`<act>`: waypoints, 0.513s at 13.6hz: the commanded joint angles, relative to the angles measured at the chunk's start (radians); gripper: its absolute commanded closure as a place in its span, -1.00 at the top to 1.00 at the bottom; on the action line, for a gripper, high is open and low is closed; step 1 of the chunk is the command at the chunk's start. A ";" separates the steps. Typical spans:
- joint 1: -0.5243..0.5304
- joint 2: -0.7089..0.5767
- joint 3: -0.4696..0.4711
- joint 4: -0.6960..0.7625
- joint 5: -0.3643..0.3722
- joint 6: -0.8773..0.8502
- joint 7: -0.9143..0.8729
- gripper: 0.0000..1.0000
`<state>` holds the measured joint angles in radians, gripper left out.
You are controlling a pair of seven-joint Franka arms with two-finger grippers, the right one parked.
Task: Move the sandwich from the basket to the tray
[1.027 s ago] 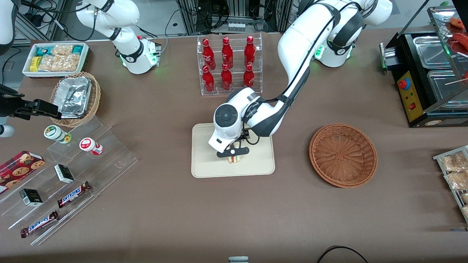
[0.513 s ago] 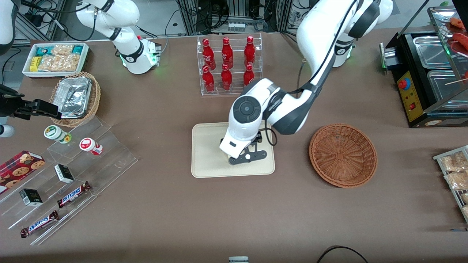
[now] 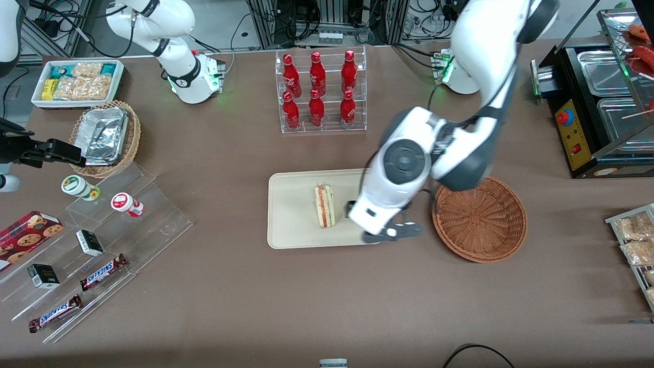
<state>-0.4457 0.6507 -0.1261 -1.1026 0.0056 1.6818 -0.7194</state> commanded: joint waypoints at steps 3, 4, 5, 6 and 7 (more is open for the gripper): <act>0.134 -0.126 -0.004 -0.138 -0.001 -0.047 0.168 1.00; 0.180 -0.164 -0.006 -0.192 -0.003 -0.041 0.226 1.00; 0.214 -0.198 -0.006 -0.230 -0.009 -0.040 0.288 1.00; 0.244 -0.227 -0.006 -0.262 -0.010 -0.045 0.340 1.00; 0.268 -0.253 -0.006 -0.293 -0.010 -0.047 0.375 1.00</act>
<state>-0.2269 0.5075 -0.1240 -1.2650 0.0055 1.6293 -0.4232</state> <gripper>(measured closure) 0.000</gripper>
